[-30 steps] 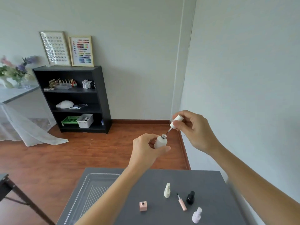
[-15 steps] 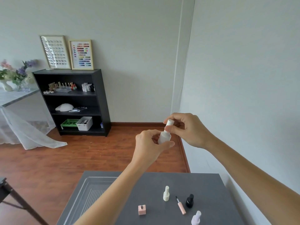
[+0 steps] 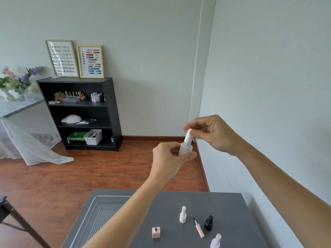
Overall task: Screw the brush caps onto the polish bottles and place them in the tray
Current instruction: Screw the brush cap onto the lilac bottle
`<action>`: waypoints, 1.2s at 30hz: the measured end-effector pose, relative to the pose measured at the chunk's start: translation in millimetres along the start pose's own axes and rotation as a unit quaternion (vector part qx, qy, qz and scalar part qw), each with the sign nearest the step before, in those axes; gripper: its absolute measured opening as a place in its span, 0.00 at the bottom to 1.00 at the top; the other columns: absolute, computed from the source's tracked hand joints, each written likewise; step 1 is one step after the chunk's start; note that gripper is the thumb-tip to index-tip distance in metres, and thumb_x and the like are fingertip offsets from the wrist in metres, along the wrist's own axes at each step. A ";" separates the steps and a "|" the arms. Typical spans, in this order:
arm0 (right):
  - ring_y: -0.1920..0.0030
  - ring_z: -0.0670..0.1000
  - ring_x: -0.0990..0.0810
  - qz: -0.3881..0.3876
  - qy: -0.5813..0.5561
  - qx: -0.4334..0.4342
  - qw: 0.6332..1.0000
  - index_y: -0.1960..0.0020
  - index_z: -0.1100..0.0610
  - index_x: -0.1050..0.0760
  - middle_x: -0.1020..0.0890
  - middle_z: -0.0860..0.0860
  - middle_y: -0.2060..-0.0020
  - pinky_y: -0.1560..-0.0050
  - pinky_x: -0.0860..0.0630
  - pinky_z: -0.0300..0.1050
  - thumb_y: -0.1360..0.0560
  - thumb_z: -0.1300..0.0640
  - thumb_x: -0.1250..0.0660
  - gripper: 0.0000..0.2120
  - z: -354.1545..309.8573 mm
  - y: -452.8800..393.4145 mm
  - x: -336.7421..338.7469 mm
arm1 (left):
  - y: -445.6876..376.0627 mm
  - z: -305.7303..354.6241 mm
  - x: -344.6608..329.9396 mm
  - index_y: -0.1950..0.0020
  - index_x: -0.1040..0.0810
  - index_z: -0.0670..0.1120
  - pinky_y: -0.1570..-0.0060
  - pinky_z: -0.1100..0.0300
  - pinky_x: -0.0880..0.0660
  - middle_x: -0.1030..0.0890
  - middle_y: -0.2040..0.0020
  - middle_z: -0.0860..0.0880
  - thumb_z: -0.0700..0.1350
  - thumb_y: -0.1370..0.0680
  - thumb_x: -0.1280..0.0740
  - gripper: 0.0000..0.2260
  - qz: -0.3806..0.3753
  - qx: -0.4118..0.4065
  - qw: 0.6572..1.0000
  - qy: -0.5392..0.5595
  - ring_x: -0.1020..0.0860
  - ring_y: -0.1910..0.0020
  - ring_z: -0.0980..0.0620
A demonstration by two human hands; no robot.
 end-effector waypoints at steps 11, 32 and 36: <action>0.66 0.43 0.24 0.039 0.210 -0.033 0.976 0.58 0.52 0.26 0.21 0.44 0.66 0.63 0.30 0.36 0.33 0.29 0.38 0.25 8.0 -2.5 -5.2 | 2.8 -2.1 -10.6 0.62 0.15 0.51 0.75 0.75 0.32 0.19 0.72 0.58 0.52 0.35 0.19 0.08 -0.017 -0.007 1.000 0.002 0.27 0.76 0.63; 0.46 0.46 0.16 -0.038 -0.057 -0.013 0.998 0.42 0.53 0.19 0.14 0.48 0.48 0.45 0.20 0.40 0.25 0.66 0.31 0.14 34.6 31.3 14.1 | 17.0 -2.9 -40.3 0.58 0.14 0.48 0.75 0.75 0.32 0.20 0.72 0.59 0.51 0.35 0.19 0.11 0.002 0.012 1.000 -0.011 0.25 0.76 0.64; 0.64 0.58 0.19 0.057 0.004 -0.019 0.998 0.61 0.56 0.23 0.17 0.53 0.66 0.55 0.19 0.56 0.32 0.54 0.22 0.11 35.4 36.2 27.4 | 25.3 1.0 -47.6 0.59 0.15 0.49 0.75 0.74 0.32 0.21 0.73 0.59 0.52 0.34 0.19 0.11 0.006 0.011 1.000 -0.015 0.27 0.76 0.63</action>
Point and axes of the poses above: each hand's wrist, its own y-axis away from the middle knuckle, its own x-axis out of the back of the hand, z = x × y, the point moved 10 cm from there along -y, towards the middle knuckle
